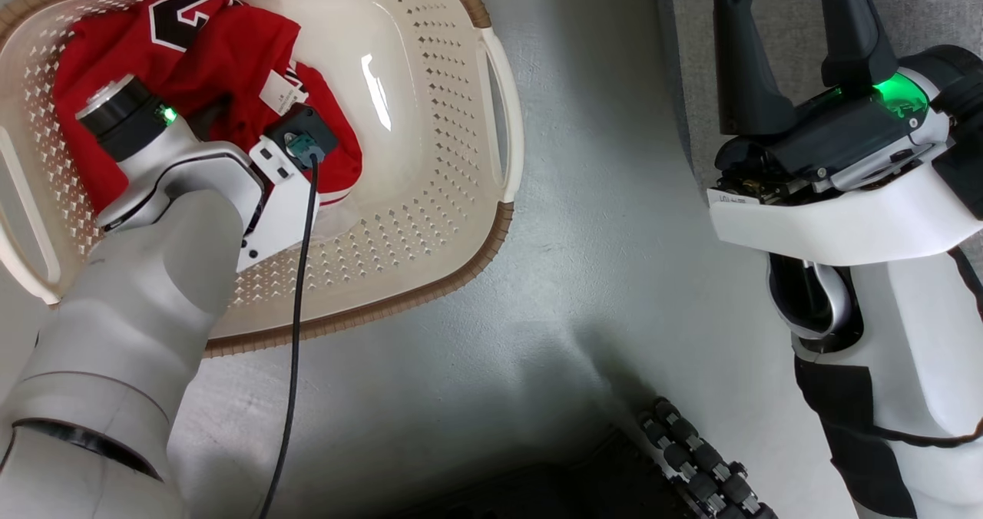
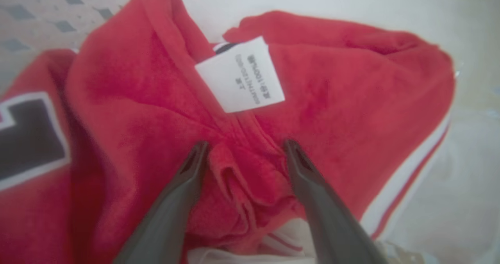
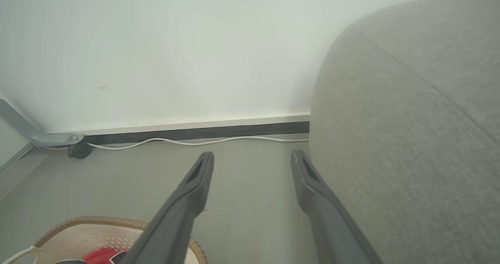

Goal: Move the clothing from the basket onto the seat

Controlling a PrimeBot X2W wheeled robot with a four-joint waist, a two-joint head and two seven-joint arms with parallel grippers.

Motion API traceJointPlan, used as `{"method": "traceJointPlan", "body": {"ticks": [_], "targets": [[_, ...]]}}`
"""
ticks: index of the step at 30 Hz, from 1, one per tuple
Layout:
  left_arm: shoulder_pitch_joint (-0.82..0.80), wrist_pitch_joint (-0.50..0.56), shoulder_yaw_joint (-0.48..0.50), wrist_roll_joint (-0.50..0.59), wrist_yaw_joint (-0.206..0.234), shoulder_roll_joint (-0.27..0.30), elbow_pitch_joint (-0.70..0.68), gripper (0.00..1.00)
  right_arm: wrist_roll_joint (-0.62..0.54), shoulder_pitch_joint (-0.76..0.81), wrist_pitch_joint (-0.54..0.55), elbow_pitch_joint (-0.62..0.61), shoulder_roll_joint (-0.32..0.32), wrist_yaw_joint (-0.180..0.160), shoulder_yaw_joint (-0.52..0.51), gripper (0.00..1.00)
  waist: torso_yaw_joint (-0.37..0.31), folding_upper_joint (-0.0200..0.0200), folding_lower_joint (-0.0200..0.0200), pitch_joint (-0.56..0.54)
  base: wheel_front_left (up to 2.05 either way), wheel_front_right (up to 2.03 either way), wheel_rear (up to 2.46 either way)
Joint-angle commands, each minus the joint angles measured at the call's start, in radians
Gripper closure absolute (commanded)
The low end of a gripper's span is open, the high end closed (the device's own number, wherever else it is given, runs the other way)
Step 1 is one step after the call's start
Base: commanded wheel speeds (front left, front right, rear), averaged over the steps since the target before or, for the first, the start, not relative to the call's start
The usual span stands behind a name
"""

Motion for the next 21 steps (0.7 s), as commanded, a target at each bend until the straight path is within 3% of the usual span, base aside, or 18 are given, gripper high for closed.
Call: {"method": "traceJointPlan", "body": {"ticks": [1, 8, 9, 10, 16, 21], "targets": [[-0.003, 0.009, 0.006, 0.007, 0.01, 0.023, -0.004, 0.0, 0.01, 0.039, -0.005, -0.032, 0.009, 0.001, 0.016, 0.0, 0.002, 0.0, 0.0, 0.003, 0.0, 0.0, 0.0], [-0.008, 0.023, 0.003, -0.012, 0.0, 0.044, -0.002, 0.01, 0.013, 0.038, -0.005, -0.034, 0.009, 0.001, 0.027, 0.0, 0.002, 0.0, 0.0, 0.013, 0.0, 0.0, 0.0], [-0.006, 0.017, 0.004, -0.016, -0.003, 0.048, -0.002, 0.33, 0.014, 0.036, -0.005, -0.033, 0.009, 0.001, 0.029, 0.0, 0.0, 0.0, 0.0, 0.013, 0.0, 0.0, 0.0], [-0.005, 0.012, 0.003, -0.019, -0.007, 0.052, -0.002, 1.0, 0.014, 0.031, -0.005, -0.032, 0.009, 0.001, 0.032, 0.0, -0.001, 0.0, 0.0, 0.014, 0.0, 0.0, 0.0], [0.0, -0.054, 0.0, -0.037, -0.023, 0.053, -0.001, 1.0, 0.009, 0.012, -0.005, -0.018, 0.009, 0.001, 0.031, 0.0, 0.003, 0.0, 0.0, -0.001, 0.0, 0.0, 0.0], [0.022, -0.132, 0.0, -0.061, -0.029, 0.023, -0.001, 1.0, -0.007, 0.009, -0.005, 0.005, 0.009, 0.001, 0.022, 0.0, 0.025, 0.0, 0.0, -0.055, 0.0, 0.0, 0.0]]}}
